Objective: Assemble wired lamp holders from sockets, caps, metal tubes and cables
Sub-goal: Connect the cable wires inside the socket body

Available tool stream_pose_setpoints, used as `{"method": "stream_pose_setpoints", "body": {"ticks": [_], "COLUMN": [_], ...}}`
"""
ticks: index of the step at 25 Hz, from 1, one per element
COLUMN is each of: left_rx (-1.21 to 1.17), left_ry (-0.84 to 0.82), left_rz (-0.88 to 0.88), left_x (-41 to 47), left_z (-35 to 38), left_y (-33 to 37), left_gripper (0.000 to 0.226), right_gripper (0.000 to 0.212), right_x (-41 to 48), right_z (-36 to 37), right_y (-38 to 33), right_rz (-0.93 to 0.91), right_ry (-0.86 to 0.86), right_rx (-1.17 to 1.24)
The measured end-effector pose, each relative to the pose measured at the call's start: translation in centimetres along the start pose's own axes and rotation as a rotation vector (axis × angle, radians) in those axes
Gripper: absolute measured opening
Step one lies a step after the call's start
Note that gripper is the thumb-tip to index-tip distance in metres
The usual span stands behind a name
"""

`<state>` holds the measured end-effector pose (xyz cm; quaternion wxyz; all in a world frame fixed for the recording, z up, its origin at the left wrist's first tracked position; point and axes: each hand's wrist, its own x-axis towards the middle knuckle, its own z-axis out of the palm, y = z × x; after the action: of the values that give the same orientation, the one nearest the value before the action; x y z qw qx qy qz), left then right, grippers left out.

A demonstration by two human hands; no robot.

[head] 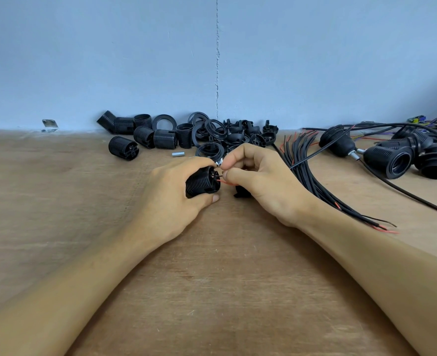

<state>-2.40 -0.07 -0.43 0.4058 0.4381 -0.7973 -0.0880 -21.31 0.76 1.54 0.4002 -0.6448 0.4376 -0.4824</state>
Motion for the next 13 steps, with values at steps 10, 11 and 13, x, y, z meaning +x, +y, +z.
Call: {"method": "stream_pose_setpoints", "body": {"ticks": [10,11,13], "left_rx": [0.067,0.072,0.067], "left_ry": [0.021,0.025,0.025], "left_rz": [0.033,0.037,0.044], "left_x": [0.14,0.13,0.11], "left_z": [0.23,0.25,0.25], "left_y": [-0.18,-0.18,-0.20], "left_gripper": [0.052,0.052,0.050], "right_gripper": [0.016,0.016,0.015], "right_x": [0.06,0.06,0.07], "right_z": [0.02,0.02,0.02], "right_y": [0.00,0.01,0.03], "right_rz": [-0.001,0.003,0.007], "right_ry": [0.009,0.010,0.014], "right_rx": [-0.007,-0.002,0.003]}}
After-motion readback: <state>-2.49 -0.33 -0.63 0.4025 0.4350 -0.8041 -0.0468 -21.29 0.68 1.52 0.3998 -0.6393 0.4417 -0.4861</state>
